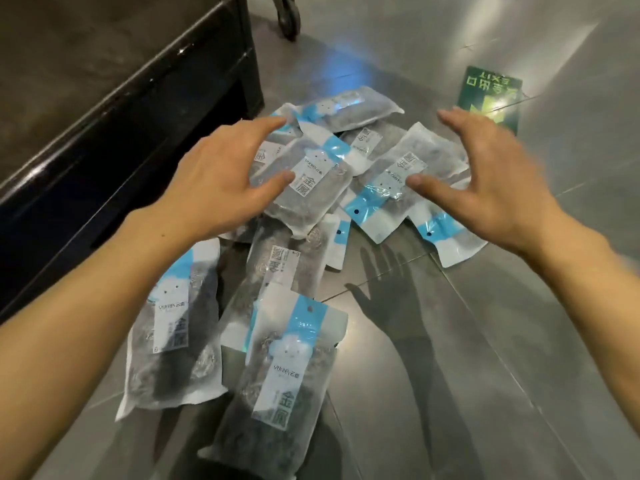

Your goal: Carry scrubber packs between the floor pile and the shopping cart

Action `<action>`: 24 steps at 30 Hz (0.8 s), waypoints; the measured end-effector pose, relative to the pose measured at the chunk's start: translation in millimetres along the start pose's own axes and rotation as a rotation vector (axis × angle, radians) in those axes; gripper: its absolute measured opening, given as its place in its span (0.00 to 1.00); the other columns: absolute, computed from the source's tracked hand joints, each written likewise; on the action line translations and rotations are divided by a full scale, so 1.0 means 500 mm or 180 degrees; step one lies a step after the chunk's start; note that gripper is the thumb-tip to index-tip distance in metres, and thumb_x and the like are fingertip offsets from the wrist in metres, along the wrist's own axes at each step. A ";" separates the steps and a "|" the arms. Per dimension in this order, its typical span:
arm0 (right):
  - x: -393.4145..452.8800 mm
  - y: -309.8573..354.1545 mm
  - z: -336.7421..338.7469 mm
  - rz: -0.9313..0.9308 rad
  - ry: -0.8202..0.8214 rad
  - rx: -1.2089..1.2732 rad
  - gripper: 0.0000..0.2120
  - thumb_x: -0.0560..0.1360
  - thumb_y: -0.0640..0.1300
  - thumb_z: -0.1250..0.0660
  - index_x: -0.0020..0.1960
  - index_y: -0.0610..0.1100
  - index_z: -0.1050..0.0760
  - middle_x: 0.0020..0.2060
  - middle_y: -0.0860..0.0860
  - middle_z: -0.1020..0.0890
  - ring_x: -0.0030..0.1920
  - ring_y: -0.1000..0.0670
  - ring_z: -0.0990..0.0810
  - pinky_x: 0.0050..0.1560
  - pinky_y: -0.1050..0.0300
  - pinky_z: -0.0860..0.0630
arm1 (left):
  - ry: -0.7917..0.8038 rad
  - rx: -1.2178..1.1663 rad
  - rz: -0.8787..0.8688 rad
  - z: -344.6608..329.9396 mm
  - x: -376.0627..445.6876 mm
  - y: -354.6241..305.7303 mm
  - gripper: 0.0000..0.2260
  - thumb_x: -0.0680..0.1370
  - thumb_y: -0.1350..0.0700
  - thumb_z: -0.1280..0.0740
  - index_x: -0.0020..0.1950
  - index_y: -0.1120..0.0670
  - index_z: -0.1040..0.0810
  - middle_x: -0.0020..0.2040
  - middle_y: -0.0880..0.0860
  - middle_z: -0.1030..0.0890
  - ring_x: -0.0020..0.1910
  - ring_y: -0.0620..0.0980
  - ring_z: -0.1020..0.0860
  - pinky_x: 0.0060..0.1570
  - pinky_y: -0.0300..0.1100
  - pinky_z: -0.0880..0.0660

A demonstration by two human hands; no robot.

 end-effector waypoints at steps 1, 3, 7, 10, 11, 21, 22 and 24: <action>-0.003 0.002 -0.001 -0.0034 0.0007 0.0043 0.43 0.75 0.69 0.38 0.80 0.44 0.38 0.78 0.42 0.33 0.77 0.42 0.35 0.76 0.47 0.39 | -0.0008 -0.0036 0.0058 0.004 -0.005 0.006 0.32 0.78 0.37 0.39 0.79 0.49 0.35 0.71 0.54 0.24 0.67 0.59 0.25 0.65 0.60 0.26; -0.017 0.011 -0.003 -0.0088 -0.0012 0.0230 0.42 0.74 0.69 0.37 0.79 0.43 0.36 0.77 0.43 0.31 0.76 0.41 0.33 0.75 0.47 0.38 | -0.0046 -0.0124 0.0158 0.013 -0.019 0.020 0.32 0.77 0.36 0.39 0.79 0.48 0.35 0.72 0.52 0.24 0.68 0.58 0.25 0.65 0.60 0.27; -0.080 0.006 -0.054 -0.0478 0.0057 0.0577 0.36 0.76 0.64 0.30 0.77 0.48 0.34 0.71 0.47 0.25 0.69 0.44 0.26 0.68 0.44 0.29 | -0.0220 -0.0405 0.0397 0.009 -0.073 0.069 0.31 0.77 0.35 0.38 0.78 0.46 0.34 0.73 0.50 0.25 0.70 0.55 0.26 0.68 0.59 0.28; -0.171 -0.030 -0.182 -0.1596 0.0459 0.1844 0.30 0.72 0.57 0.24 0.70 0.50 0.28 0.57 0.51 0.18 0.55 0.50 0.18 0.61 0.45 0.21 | -0.0214 -0.0682 0.0831 -0.021 -0.140 0.132 0.31 0.77 0.36 0.36 0.78 0.46 0.34 0.74 0.50 0.26 0.71 0.53 0.27 0.70 0.58 0.29; -0.215 -0.031 -0.249 -0.2116 0.0789 0.2318 0.31 0.70 0.58 0.23 0.68 0.48 0.27 0.54 0.49 0.17 0.51 0.50 0.17 0.59 0.45 0.19 | -0.0169 -0.0714 0.0991 -0.035 -0.167 0.156 0.31 0.78 0.36 0.35 0.78 0.45 0.35 0.73 0.51 0.26 0.72 0.53 0.27 0.70 0.58 0.29; -0.481 0.202 -0.553 -0.3587 0.2276 0.3908 0.18 0.69 0.47 0.19 0.52 0.40 0.20 0.39 0.49 0.12 0.37 0.51 0.13 0.36 0.59 0.20 | 0.0159 -0.0969 0.2225 -0.146 -0.350 0.312 0.26 0.79 0.45 0.29 0.76 0.49 0.30 0.71 0.54 0.24 0.69 0.56 0.24 0.68 0.55 0.27; -0.484 0.216 -0.572 -0.3566 0.2243 0.3917 0.28 0.62 0.50 0.15 0.57 0.40 0.20 0.43 0.48 0.11 0.41 0.50 0.12 0.41 0.56 0.16 | 0.0153 -0.1016 0.2341 -0.152 -0.356 0.324 0.27 0.79 0.46 0.29 0.76 0.50 0.30 0.72 0.55 0.24 0.69 0.56 0.25 0.68 0.55 0.27; -0.489 0.219 -0.602 -0.3587 0.2074 0.3816 0.42 0.48 0.54 0.13 0.59 0.42 0.20 0.47 0.49 0.11 0.46 0.47 0.11 0.50 0.48 0.15 | 0.0127 -0.1129 0.2610 -0.164 -0.373 0.348 0.29 0.79 0.47 0.28 0.77 0.52 0.31 0.74 0.56 0.26 0.70 0.58 0.25 0.69 0.55 0.28</action>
Point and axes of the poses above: each hand's wrist, its own x-axis towards the middle knuckle, its own z-axis out of the back of the hand, y = z × x, the point moved 9 cm from there along x, towards the middle knuckle
